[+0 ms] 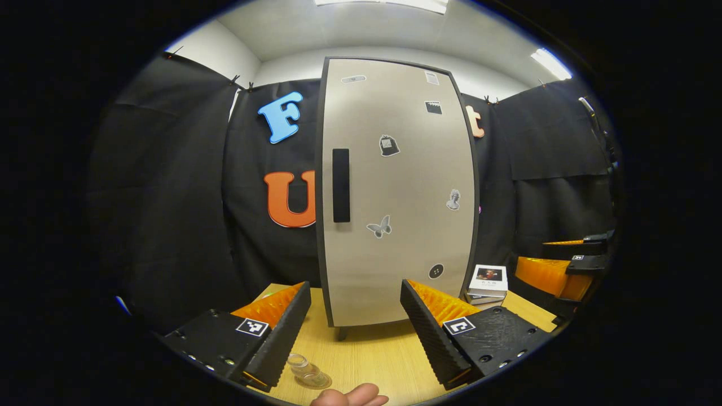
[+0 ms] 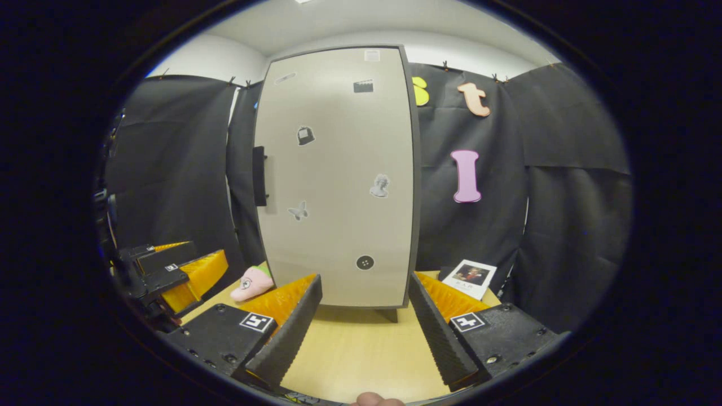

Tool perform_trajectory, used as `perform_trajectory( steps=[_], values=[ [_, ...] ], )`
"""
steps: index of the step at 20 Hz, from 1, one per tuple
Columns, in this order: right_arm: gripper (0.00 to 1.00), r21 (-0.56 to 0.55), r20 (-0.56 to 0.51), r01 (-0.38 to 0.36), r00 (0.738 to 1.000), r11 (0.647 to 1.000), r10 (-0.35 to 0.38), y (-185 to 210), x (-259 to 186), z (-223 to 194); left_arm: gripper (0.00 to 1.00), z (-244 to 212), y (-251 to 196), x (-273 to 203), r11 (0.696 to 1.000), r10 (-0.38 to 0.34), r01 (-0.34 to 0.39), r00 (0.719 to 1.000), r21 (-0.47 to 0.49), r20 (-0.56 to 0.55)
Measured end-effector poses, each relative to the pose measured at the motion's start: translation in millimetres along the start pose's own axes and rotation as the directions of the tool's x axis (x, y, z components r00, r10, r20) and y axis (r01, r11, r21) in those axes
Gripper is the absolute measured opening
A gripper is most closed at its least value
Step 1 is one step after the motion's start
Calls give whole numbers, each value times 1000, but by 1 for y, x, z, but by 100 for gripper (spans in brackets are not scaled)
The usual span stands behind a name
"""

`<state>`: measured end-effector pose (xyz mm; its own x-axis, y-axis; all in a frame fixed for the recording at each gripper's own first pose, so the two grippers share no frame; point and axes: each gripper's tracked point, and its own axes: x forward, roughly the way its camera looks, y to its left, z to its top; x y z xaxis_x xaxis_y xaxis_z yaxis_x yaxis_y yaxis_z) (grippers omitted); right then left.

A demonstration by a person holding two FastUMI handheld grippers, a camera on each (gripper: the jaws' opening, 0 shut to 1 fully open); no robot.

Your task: Open the cabinet door with the right hand, grasp the bottle in the cabinet with the left hand and place it on the coaster, then close the cabinet door with the right hand.

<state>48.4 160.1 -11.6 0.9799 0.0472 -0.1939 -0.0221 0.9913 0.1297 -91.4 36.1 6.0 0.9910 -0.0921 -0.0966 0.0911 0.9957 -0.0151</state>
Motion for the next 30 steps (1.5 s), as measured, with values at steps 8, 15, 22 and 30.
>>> perform_trajectory(
  steps=[8, 15, 22, 30],
  values=[
    [99, 18, -5, 92, 996, 996, -92, 1, -11, -6, 96, 2, -10, 2, 996, -83, 82, 996, 39, 36],
    [99, 3, 14, 69, 998, 998, -69, 44, 4, -7, 96, -7, 10, 7, 997, -72, 70, 996, 41, 50],
    [99, -12, 11, 40, 999, 999, -40, 59, 14, -3, 96, 5, 19, 5, 998, -57, 54, 993, 31, 100],
    [99, -54, 21, 14, 1000, 998, -12, 49, 20, 0, 96, 11, 8, 0, 999, -31, 28, 989, 21, 143]
  ],
)
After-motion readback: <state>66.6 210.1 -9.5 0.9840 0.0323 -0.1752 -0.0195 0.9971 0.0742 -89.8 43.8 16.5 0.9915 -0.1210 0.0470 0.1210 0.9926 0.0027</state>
